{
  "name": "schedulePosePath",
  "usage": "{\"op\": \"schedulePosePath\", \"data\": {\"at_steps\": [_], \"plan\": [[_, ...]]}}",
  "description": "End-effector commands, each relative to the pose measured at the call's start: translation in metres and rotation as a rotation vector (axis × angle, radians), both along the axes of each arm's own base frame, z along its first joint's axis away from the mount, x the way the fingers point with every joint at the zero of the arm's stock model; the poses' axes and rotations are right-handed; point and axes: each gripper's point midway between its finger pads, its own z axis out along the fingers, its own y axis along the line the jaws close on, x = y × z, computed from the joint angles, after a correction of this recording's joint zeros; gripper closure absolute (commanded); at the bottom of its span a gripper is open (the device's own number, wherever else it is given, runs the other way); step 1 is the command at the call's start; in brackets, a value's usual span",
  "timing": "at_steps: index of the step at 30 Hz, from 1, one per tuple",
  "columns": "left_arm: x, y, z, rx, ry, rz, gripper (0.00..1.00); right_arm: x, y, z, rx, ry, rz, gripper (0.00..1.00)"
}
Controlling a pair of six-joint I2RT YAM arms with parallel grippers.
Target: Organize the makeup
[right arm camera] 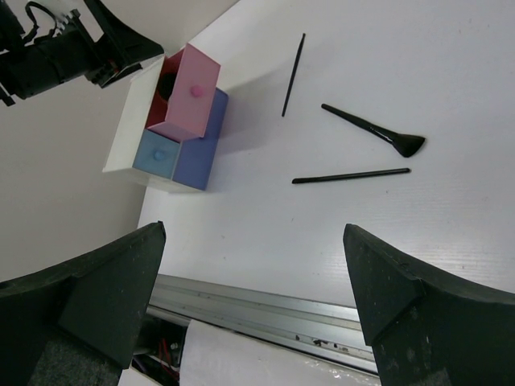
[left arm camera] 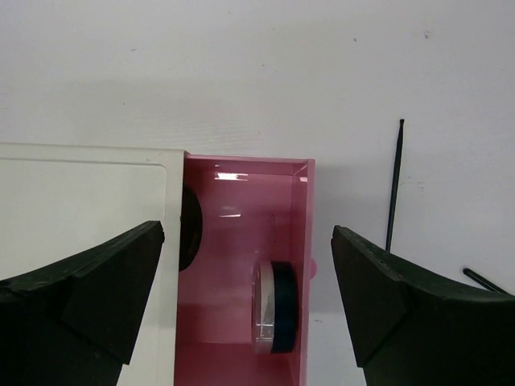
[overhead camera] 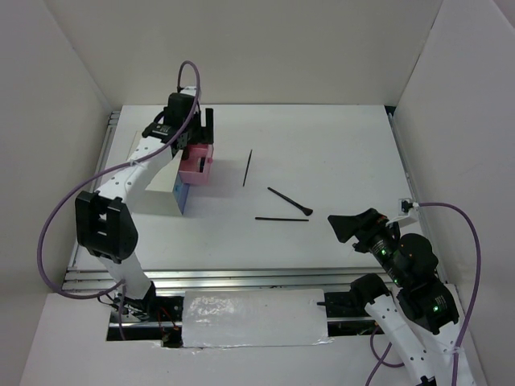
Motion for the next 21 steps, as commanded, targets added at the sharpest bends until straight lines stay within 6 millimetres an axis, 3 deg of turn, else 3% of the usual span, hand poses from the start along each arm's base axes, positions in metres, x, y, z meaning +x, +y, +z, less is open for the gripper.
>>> {"op": "schedulePosePath", "data": {"at_steps": [1,4,9,11,12,14,15,16,21], "plan": [[-0.005,0.001,0.032,-0.052,-0.073,0.009,0.01,0.004,0.002,0.011,0.016,-0.039,0.0,0.0],[-0.013,-0.008,0.038,-0.09,-0.07,-0.034,0.01,0.005,0.003,0.01,0.017,-0.039,0.003,0.0],[-0.035,-0.044,0.043,-0.102,-0.044,-0.145,0.13,0.007,0.01,0.007,0.031,-0.047,0.036,0.01],[-0.045,-0.066,0.04,-0.071,-0.026,-0.199,0.25,0.008,0.013,0.005,0.04,-0.043,0.047,0.01],[-0.049,-0.075,0.036,-0.058,-0.014,-0.223,0.42,0.008,0.013,0.005,0.045,-0.046,0.048,0.02],[-0.057,-0.092,0.022,-0.025,0.027,-0.262,0.6,0.008,0.014,0.004,0.046,-0.044,0.052,0.03],[-0.058,-0.095,0.014,-0.01,0.043,-0.265,0.88,0.007,0.015,0.005,0.046,-0.047,0.057,0.04],[-0.059,-0.098,-0.001,0.008,0.08,-0.268,1.0,0.007,0.015,0.006,0.046,-0.049,0.06,0.05],[-0.056,-0.081,-0.056,0.107,0.164,-0.176,1.0,0.003,0.011,0.008,0.038,-0.055,0.051,0.06]]}}
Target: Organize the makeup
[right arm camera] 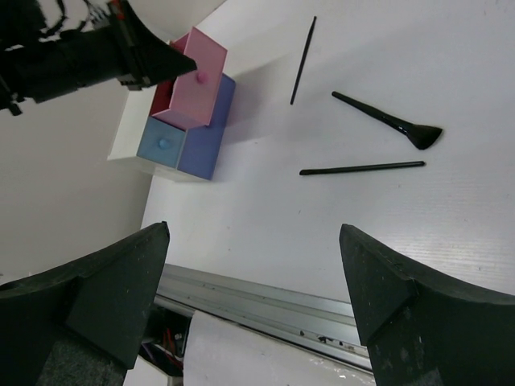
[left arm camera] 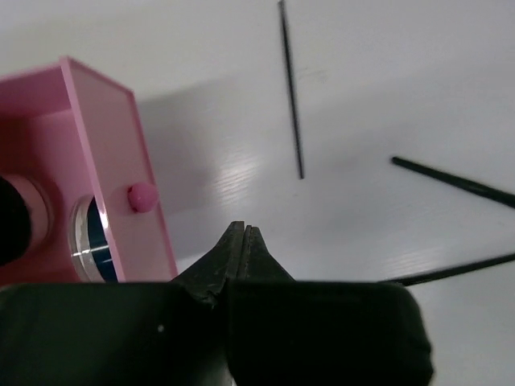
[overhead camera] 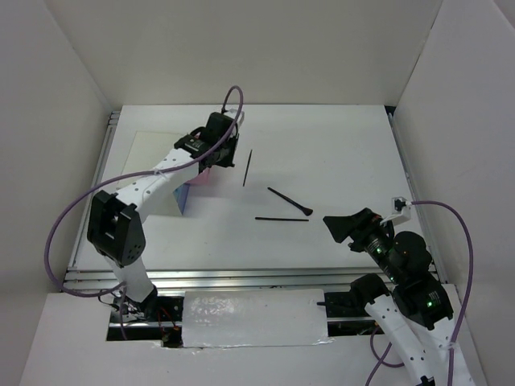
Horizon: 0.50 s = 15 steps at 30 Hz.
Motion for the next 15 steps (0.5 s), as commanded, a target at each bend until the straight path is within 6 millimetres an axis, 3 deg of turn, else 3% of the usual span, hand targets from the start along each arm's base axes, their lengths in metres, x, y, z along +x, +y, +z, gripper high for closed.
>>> {"op": "schedulePosePath", "data": {"at_steps": [1,6,15], "plan": [[0.008,0.036,-0.038,0.137,0.038,0.136,1.0,-0.001,-0.002,0.019,0.019,-0.071,-0.005,0.05],[0.014,0.06,-0.052,0.265,0.052,0.235,1.0,-0.004,-0.007,0.022,0.003,-0.079,-0.019,0.04],[0.023,0.093,-0.047,0.344,0.036,0.357,1.0,0.0,-0.005,0.016,0.003,-0.069,-0.018,0.04]]}}
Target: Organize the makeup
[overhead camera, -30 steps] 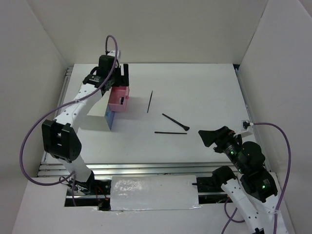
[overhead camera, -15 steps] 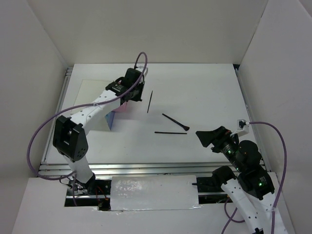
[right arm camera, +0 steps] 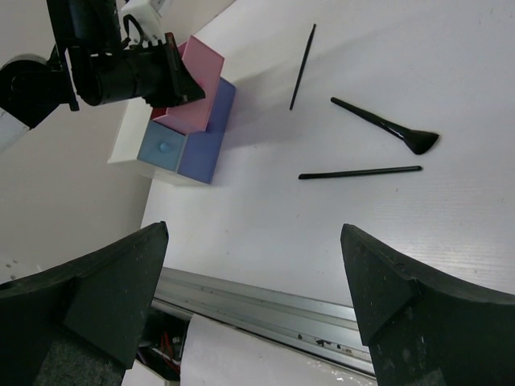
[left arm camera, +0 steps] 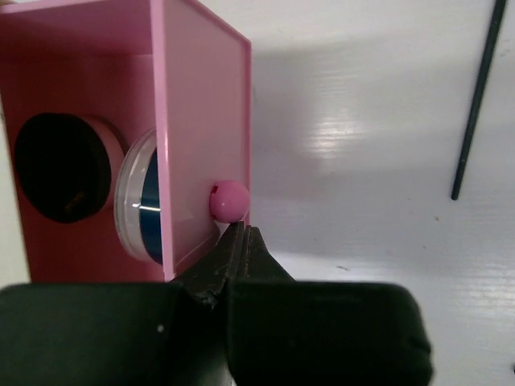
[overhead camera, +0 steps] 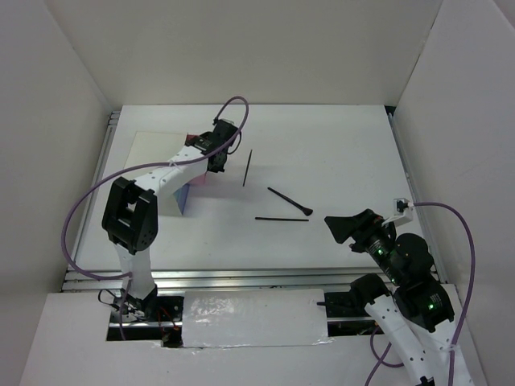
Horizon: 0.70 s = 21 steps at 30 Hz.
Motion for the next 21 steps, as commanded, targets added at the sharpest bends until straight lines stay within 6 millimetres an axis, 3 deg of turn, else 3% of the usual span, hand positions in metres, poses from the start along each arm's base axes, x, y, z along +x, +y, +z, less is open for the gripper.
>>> {"op": "schedulePosePath", "data": {"at_steps": [1,9,15,21], "plan": [[0.013,0.028,0.02,0.043,-0.064,0.1,1.0,0.003,-0.001,0.013,0.007,-0.051,-0.007,0.04],[0.025,0.059,0.02,0.026,-0.063,0.172,1.0,0.006,0.003,0.005,0.017,-0.037,0.001,0.04],[0.031,0.064,0.021,0.03,-0.065,0.186,1.0,0.007,0.004,0.003,0.015,-0.032,0.004,0.04],[0.025,0.072,0.014,0.048,-0.046,0.223,1.0,0.008,0.005,0.001,0.019,-0.027,0.008,0.04]]}}
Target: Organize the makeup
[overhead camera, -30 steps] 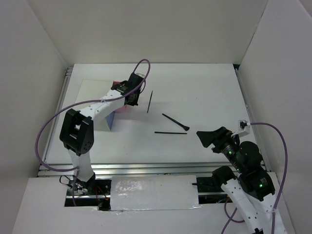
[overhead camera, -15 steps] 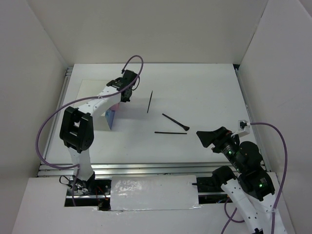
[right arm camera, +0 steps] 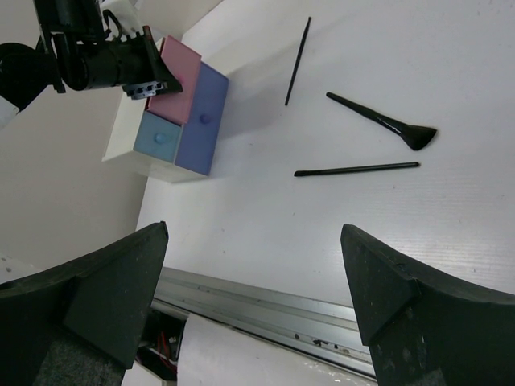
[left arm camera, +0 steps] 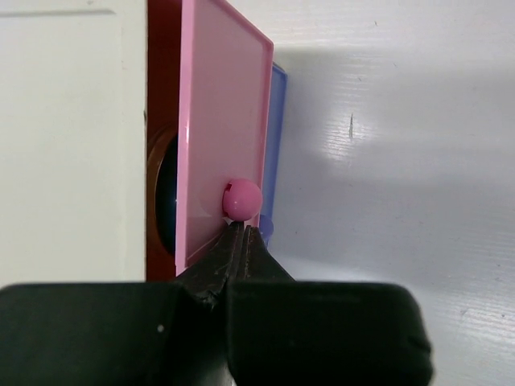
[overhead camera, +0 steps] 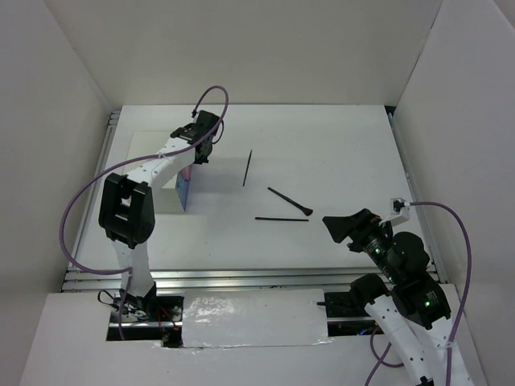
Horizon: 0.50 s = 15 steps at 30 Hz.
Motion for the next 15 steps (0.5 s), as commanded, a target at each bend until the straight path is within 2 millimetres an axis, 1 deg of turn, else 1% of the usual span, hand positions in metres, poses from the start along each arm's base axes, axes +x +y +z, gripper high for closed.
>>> {"op": "schedulePosePath", "data": {"at_steps": [1,5,6,7,10,12,15], "plan": [[0.002,0.012,0.008,0.016,-0.033,0.066,1.0,0.004,0.003,0.01,0.02,-0.043,0.006,0.04],[-0.003,0.02,0.013,0.009,-0.041,0.091,1.0,0.003,0.003,0.011,0.023,-0.045,0.009,0.04],[-0.004,0.022,0.016,0.004,-0.051,0.096,1.0,0.003,0.003,0.011,0.023,-0.046,0.008,0.04],[-0.006,0.025,0.015,0.005,-0.045,0.1,1.0,0.003,0.002,0.011,0.024,-0.048,0.006,0.04],[-0.008,0.029,0.019,0.003,-0.053,0.119,1.0,0.002,0.003,0.01,0.023,-0.045,0.008,0.03],[-0.011,0.031,0.022,0.001,-0.06,0.121,1.0,0.002,0.003,0.009,0.023,-0.045,0.011,0.03],[-0.009,0.027,0.028,-0.024,-0.064,0.105,1.0,0.002,0.003,0.008,0.025,-0.044,0.012,0.03]]}}
